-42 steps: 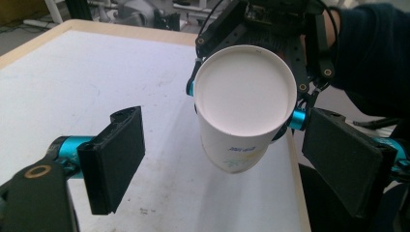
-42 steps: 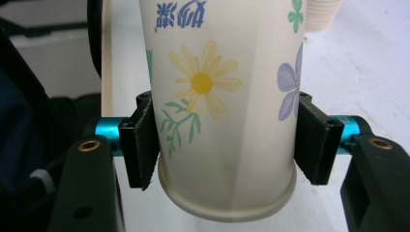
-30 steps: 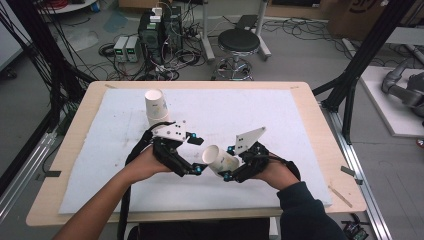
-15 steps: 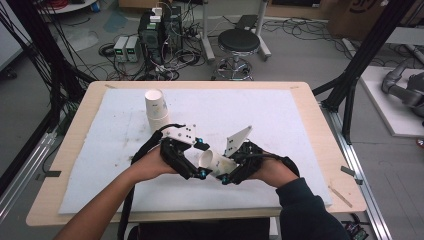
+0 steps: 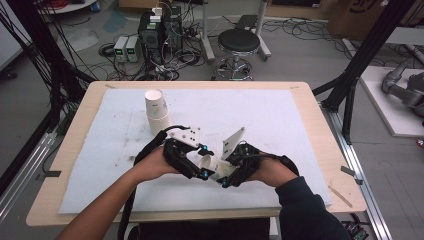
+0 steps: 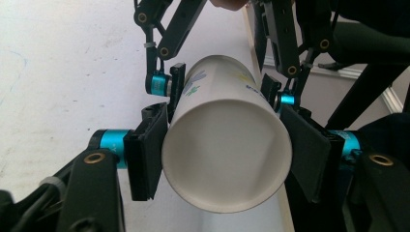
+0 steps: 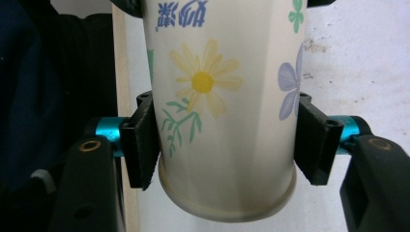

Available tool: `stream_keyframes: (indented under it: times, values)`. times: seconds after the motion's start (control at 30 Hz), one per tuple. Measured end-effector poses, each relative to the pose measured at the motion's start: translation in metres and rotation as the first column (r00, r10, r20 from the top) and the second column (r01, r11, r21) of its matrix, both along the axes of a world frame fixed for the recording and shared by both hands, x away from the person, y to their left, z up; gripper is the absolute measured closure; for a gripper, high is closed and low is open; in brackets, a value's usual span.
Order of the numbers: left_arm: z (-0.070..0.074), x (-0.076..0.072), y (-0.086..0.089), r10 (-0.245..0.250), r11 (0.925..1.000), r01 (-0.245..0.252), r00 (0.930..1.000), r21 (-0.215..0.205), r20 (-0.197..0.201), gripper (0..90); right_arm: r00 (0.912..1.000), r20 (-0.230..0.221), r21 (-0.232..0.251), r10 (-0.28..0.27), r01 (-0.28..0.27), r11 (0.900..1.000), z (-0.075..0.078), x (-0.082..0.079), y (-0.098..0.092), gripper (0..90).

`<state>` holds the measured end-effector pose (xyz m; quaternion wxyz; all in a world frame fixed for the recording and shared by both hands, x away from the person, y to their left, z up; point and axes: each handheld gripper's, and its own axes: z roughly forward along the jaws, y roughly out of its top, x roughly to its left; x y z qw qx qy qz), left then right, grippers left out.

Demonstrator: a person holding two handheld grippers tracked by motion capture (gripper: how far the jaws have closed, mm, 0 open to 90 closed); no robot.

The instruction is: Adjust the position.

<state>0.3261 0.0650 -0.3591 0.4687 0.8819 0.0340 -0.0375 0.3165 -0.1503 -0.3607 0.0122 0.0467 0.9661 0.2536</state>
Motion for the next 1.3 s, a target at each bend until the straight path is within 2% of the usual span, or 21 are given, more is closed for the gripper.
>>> stream_keyframes:
  times: [0.1, 0.17, 0.27, 0.4, 0.5, 0.57, 0.63, 0.7, 0.8, 0.87, 1.03, 1.1, 1.13, 1.23, 1.3]
  values:
    - [-0.001, -0.001, 0.000, -0.007, 1.0000, 0.007, 1.0000, 0.002, 0.003, 37.2, 0.9999, -0.004, -0.009, 0.010, -0.010, 1.000, -0.001, -0.001, 0.001, 35.7]
    - [0.000, 0.000, 0.002, -0.008, 0.9999, 0.008, 0.9999, -0.011, 0.008, 37.3, 0.9997, 0.015, 0.002, 0.020, -0.020, 1.000, -0.001, -0.002, 0.000, 31.9]
    - [0.002, -0.001, 0.008, 0.006, 0.9983, -0.006, 0.9999, -0.058, 0.011, 37.4, 0.9995, 0.033, 0.063, -0.002, 0.000, 0.998, 0.001, -0.003, -0.004, 20.8]
    - [0.002, -0.003, 0.017, 0.028, 0.9927, -0.027, 0.9996, -0.118, 0.008, 37.4, 0.9983, 0.040, 0.160, -0.043, 0.036, 0.986, 0.002, -0.004, -0.017, 19.7]
    - [-0.001, -0.003, 0.022, 0.049, 0.9902, -0.047, 0.9988, -0.131, 0.009, 37.3, 0.9977, 0.028, 0.217, -0.062, 0.055, 0.975, 0.001, -0.004, -0.026, 19.7]
    - [-0.003, -0.004, 0.026, 0.069, 0.9835, -0.069, 0.9976, -0.167, -0.005, 37.3, 0.9968, 0.019, 0.251, -0.078, 0.071, 0.965, -0.001, -0.005, -0.032, 19.7]
    - [-0.005, -0.004, 0.031, 0.091, 0.9774, -0.090, 0.9958, -0.191, -0.005, 37.3, 0.9959, 0.017, 0.286, -0.089, 0.081, 0.955, -0.003, -0.006, -0.037, 19.7]
    - [-0.007, -0.005, 0.035, 0.108, 0.9672, -0.107, 0.9941, -0.230, -0.011, 37.3, 0.9941, 0.018, 0.329, -0.107, 0.095, 0.940, -0.006, -0.007, -0.042, 19.7]
    - [-0.009, -0.007, 0.041, 0.120, 0.9558, -0.117, 0.9928, -0.270, -0.005, 37.3, 0.9887, 0.023, 0.396, -0.148, 0.127, 0.909, -0.009, -0.009, -0.049, 19.7]
    - [-0.011, -0.008, 0.044, 0.130, 0.9464, -0.125, 0.9915, -0.298, -0.003, 37.3, 0.9841, 0.024, 0.441, -0.176, 0.147, 0.885, -0.012, -0.010, -0.053, 19.7]
    - [-0.017, -0.011, 0.050, 0.146, 0.9296, -0.132, 0.9891, -0.344, 0.015, 37.2, 0.9809, 0.032, 0.530, -0.192, 0.146, 0.835, -0.021, -0.014, -0.059, 19.7]
    - [-0.019, -0.013, 0.051, 0.149, 0.9267, -0.133, 0.9886, -0.352, 0.020, 37.2, 0.9817, 0.027, 0.556, -0.189, 0.142, 0.819, -0.025, -0.015, -0.060, 19.7]
    - [-0.019, -0.013, 0.052, 0.146, 0.9257, -0.130, 0.9890, -0.355, 0.020, 37.2, 0.9827, 0.022, 0.565, -0.184, 0.140, 0.813, -0.027, -0.016, -0.060, 19.8]
    - [-0.020, -0.014, 0.051, 0.143, 0.9245, -0.125, 0.9894, -0.360, 0.024, 37.2, 0.9838, 0.015, 0.577, -0.178, 0.137, 0.805, -0.032, -0.017, -0.060, 19.8]
    - [-0.021, -0.014, 0.051, 0.137, 0.9257, -0.119, 0.9902, -0.359, 0.027, 37.2, 0.9844, 0.014, 0.578, -0.175, 0.135, 0.805, -0.034, -0.016, -0.059, 19.8]
